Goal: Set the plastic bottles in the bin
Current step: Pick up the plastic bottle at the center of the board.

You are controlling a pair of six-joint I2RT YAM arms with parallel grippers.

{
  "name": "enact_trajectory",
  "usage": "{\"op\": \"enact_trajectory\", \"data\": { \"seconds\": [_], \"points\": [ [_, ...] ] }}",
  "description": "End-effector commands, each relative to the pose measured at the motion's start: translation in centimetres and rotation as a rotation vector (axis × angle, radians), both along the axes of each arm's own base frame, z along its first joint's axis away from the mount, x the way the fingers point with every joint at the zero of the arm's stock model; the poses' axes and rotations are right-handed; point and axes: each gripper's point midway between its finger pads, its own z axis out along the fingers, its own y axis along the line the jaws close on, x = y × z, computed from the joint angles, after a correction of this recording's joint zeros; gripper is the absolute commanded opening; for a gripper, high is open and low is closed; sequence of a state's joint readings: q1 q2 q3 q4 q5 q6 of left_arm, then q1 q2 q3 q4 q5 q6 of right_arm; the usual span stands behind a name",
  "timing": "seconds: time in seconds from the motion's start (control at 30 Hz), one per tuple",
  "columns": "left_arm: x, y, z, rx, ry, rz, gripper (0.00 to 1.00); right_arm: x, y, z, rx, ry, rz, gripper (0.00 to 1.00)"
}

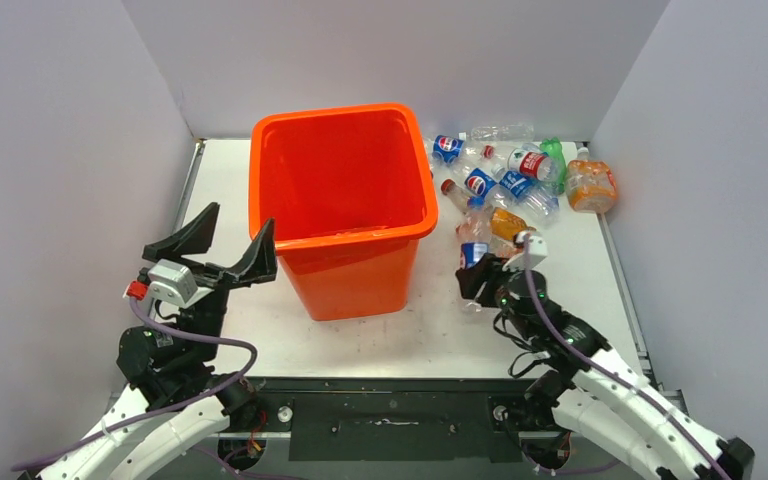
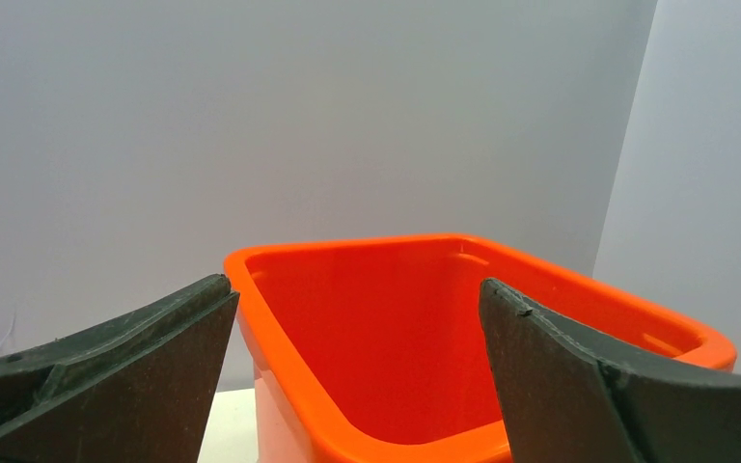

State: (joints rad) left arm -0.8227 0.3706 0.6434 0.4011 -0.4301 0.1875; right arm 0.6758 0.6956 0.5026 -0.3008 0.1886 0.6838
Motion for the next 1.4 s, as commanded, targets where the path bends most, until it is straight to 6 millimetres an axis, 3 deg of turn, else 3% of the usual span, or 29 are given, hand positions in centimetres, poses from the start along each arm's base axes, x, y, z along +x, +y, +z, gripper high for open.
{"op": "enact_trajectory", "data": {
  "seconds": [0.0,0.13,0.23,0.37,0.53,0.63,0.87,1.13,1.37],
  "points": [
    [-0.4,0.1,1.6,-0.063,-0.040,-0.022,0.96,0.3,-1.6,9.3,0.036,-0.240,-0.026,0.47],
    [-0.8,-0.8,4.7,-0.146,-0.050,-0.108,0.96,-0.9,-1.0,16.4,0.102,-0.431,0.079,0.45],
    [-1.7,-2.9,7.8,-0.151,-0.052,-0.246,0.96,-2.6,-0.7,21.5,0.154,-0.575,0.158,0.44],
    [-3.2,-7.6,11.8,-0.099,-0.024,-0.493,0.96,-6.2,1.1,27.2,0.223,-0.750,0.375,0.44],
    [-4.9,-14.2,14.9,-0.057,0.010,-0.838,0.96,-10.7,3.8,31.5,0.289,-0.881,0.660,0.45],
    [-6.3,-16.7,16.9,-0.076,0.011,-1.021,0.96,-12.5,4.5,33.0,0.326,-0.927,0.761,0.45],
    [-6.8,-20.9,18.1,-0.115,0.072,-1.275,0.96,-13.5,5.3,34.5,0.376,-0.982,0.838,0.44],
    [-6.9,-22.8,17.3,-0.110,0.093,-1.277,0.96,-13.5,6.0,34.6,0.400,-0.987,0.877,0.44],
    [-8.7,-23.4,18.4,-0.081,0.011,-1.248,0.97,-12.9,6.5,33.5,0.390,-0.954,0.882,0.43]
  ]
}}
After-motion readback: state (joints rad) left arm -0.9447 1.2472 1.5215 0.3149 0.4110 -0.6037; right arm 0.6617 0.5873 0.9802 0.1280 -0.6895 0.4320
